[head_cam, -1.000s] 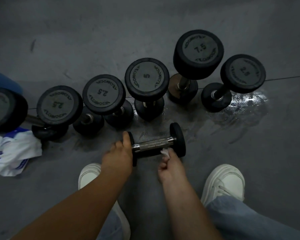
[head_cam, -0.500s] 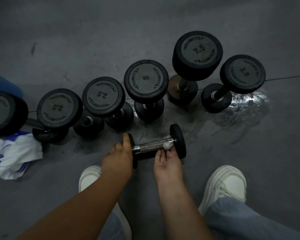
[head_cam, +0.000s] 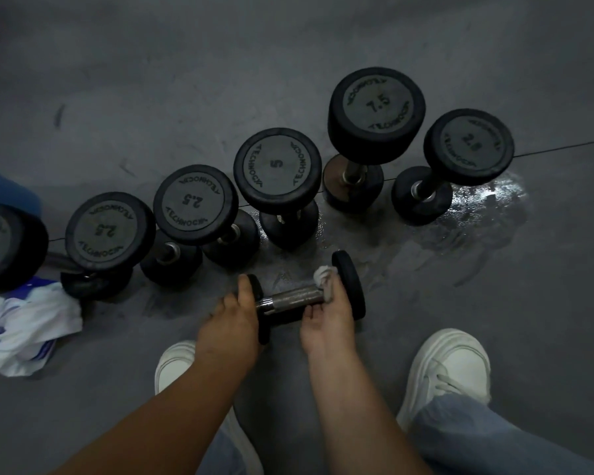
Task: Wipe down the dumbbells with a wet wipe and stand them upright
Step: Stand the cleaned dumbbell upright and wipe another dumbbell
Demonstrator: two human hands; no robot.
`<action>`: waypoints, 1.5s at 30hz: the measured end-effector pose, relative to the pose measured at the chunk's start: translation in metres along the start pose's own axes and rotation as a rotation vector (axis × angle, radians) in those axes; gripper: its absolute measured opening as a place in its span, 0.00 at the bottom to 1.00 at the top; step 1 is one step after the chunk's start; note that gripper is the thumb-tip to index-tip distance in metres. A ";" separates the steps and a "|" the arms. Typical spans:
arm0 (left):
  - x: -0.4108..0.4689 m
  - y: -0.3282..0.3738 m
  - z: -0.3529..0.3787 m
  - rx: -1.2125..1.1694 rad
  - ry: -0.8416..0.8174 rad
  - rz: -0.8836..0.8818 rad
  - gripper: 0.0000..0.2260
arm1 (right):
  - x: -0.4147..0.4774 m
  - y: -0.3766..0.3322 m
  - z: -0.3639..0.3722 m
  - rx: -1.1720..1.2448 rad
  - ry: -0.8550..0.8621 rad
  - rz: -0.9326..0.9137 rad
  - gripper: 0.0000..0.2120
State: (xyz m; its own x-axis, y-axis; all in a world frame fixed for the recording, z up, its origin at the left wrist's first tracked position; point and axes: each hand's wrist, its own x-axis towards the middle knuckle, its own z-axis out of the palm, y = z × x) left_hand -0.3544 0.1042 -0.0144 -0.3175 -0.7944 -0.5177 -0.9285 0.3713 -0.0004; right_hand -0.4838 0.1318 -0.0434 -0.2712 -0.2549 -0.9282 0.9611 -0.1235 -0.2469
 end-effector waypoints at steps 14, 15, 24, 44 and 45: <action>0.002 0.000 0.002 0.022 -0.012 -0.009 0.46 | 0.020 0.006 0.002 -0.046 0.068 -0.007 0.14; 0.003 0.000 0.001 0.024 -0.017 -0.011 0.46 | 0.017 0.006 0.002 -0.045 0.074 -0.017 0.13; 0.000 0.000 0.002 0.032 0.005 -0.001 0.46 | 0.011 0.004 -0.002 0.011 0.002 -0.019 0.15; -0.001 0.000 0.003 0.028 -0.010 0.001 0.51 | 0.012 -0.003 -0.002 0.044 -0.034 0.108 0.17; -0.001 0.000 0.002 0.031 -0.008 -0.001 0.51 | 0.013 -0.005 0.002 0.035 -0.062 0.143 0.15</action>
State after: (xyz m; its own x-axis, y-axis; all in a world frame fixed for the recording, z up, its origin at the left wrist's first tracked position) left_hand -0.3538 0.1059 -0.0160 -0.3150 -0.7911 -0.5243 -0.9224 0.3854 -0.0273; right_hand -0.4927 0.1273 -0.0536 -0.1357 -0.3310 -0.9338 0.9881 -0.1144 -0.1030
